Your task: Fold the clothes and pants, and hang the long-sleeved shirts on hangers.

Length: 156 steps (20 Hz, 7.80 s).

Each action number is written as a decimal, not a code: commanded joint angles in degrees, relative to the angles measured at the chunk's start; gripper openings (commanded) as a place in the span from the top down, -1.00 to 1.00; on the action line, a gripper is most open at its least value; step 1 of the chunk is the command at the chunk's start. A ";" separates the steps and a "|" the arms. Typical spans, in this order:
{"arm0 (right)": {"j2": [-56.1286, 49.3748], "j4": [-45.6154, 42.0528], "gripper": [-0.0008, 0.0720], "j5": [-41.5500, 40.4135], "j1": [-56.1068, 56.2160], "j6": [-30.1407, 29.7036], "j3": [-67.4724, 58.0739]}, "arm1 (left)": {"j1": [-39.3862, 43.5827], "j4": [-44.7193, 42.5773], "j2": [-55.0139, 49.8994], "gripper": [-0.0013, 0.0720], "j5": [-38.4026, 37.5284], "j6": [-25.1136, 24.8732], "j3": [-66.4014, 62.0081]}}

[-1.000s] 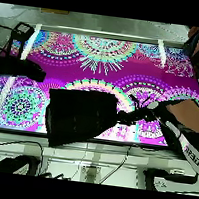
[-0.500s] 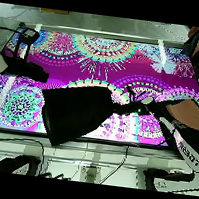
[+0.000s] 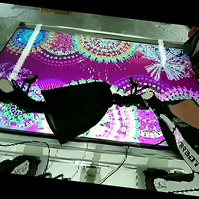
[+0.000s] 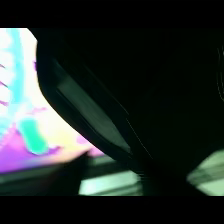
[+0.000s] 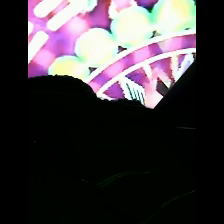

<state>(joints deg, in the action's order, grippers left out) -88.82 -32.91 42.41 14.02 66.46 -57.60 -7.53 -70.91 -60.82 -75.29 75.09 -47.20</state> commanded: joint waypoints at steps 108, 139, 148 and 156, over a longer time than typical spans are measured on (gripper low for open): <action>-10.01 -25.70 -0.74 35.30 -22.47 1.29 -12.55 | 23.96 12.17 -18.51 -0.93 -4.79 -4.81 -10.43; -4.85 -9.86 0.88 25.68 -13.70 8.87 -30.18 | 23.76 -5.55 -9.27 -0.93 7.98 -4.98 -28.94; 16.52 -30.08 0.88 30.08 -40.30 33.83 -43.93 | 23.74 -9.18 9.49 -0.93 23.67 -4.98 -31.01; 23.26 -61.55 0.88 62.77 -57.40 38.10 -43.76 | 23.76 -9.88 12.68 -0.92 26.49 -4.98 -31.01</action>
<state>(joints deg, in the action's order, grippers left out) -66.74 -82.11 91.77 -37.56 102.80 -101.21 16.27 -80.55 -48.93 -49.89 70.11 -78.15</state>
